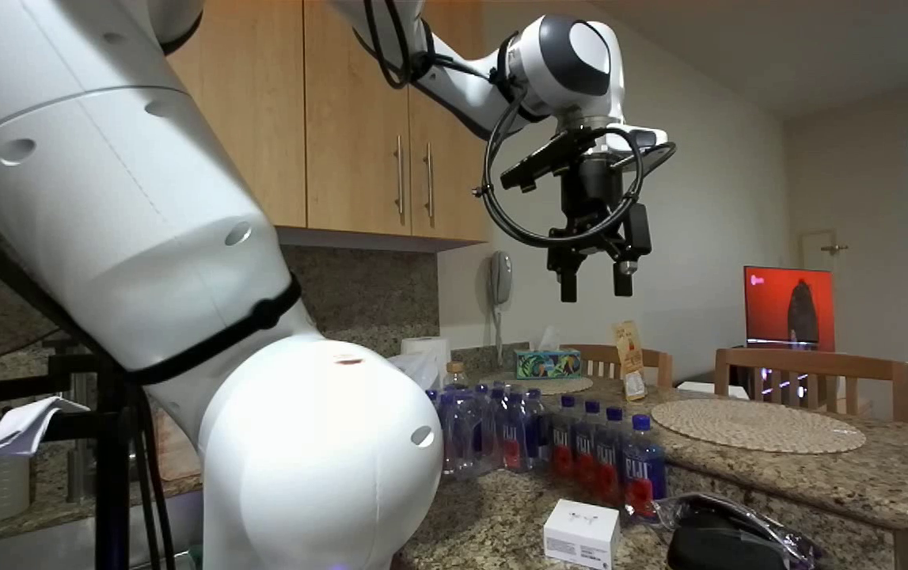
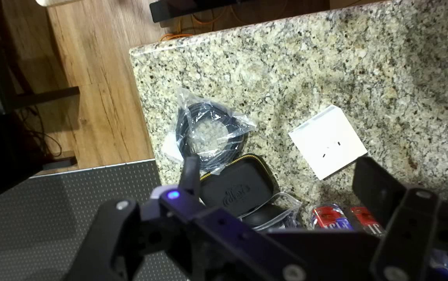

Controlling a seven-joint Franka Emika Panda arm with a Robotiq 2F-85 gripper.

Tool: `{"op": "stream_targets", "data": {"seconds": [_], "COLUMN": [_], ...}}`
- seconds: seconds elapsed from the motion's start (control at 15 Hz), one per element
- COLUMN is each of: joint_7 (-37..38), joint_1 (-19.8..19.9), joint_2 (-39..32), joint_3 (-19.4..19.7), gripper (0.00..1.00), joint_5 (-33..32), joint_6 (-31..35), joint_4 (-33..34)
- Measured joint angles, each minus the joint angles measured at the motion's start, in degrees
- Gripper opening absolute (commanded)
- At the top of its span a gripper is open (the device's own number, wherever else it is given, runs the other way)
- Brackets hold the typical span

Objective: Remove the black pump from the plastic bag and put it on the top counter

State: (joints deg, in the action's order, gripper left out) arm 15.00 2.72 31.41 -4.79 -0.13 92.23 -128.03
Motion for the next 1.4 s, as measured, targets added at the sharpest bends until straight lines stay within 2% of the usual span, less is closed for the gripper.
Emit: {"op": "stream_targets", "data": {"seconds": [0.53,0.73,1.0,1.4], "joint_7": [0.0,4.5,10.8,18.6], "joint_1": [0.0,0.3,0.9,2.5], "joint_2": [0.0,0.0,0.1,-0.5], "joint_3": [0.0,0.6,1.2,1.1], "gripper": [1.0,1.0,1.0,1.0], "joint_5": [0.0,1.6,5.8,9.2], "joint_6": [0.0,3.6,15.2,42.5], "joint_4": [0.0,-0.4,-4.7,-20.1]}}
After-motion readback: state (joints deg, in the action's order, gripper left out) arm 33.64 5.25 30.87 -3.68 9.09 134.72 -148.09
